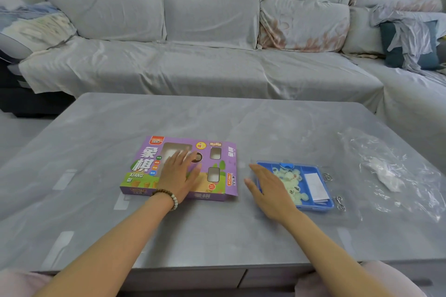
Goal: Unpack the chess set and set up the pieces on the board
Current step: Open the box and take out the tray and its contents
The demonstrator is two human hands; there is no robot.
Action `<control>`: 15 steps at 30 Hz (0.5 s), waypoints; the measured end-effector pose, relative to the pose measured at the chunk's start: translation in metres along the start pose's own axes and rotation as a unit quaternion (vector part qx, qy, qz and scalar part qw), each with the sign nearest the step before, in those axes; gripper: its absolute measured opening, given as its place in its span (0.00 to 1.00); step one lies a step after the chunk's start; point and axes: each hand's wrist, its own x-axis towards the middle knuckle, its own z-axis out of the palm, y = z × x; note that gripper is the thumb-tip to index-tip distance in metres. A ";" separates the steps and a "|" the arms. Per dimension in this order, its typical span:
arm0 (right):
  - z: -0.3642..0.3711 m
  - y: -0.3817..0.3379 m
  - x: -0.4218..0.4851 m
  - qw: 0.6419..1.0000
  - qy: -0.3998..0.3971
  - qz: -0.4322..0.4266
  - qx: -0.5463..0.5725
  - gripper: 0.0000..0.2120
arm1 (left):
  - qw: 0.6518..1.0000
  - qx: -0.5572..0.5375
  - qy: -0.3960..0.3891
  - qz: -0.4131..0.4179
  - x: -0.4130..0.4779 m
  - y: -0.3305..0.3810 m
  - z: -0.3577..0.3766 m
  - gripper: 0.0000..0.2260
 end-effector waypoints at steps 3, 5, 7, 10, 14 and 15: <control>0.020 -0.026 0.019 0.999 -0.008 -0.013 -0.044 0.29 | 0.994 0.053 0.011 -0.091 -0.002 -0.025 -0.016 0.32; 0.034 -0.040 0.031 0.997 -0.039 0.033 -0.055 0.29 | 0.979 0.084 -0.016 -0.183 -0.010 -0.046 -0.026 0.34; 0.048 -0.049 0.038 0.994 -0.064 0.076 -0.050 0.31 | 0.956 0.069 -0.031 -0.283 -0.019 -0.066 -0.035 0.39; 0.055 -0.064 0.043 0.994 -0.059 0.089 -0.003 0.29 | 0.933 -0.019 -0.011 -0.359 -0.029 -0.085 -0.043 0.36; 0.048 -0.082 0.048 0.947 -0.017 0.140 0.287 0.21 | 0.914 -0.177 0.085 -0.354 -0.035 -0.084 -0.052 0.26; 0.044 -0.084 0.049 0.923 0.002 0.153 0.354 0.20 | 0.908 -0.218 0.106 -0.341 -0.035 -0.082 -0.055 0.23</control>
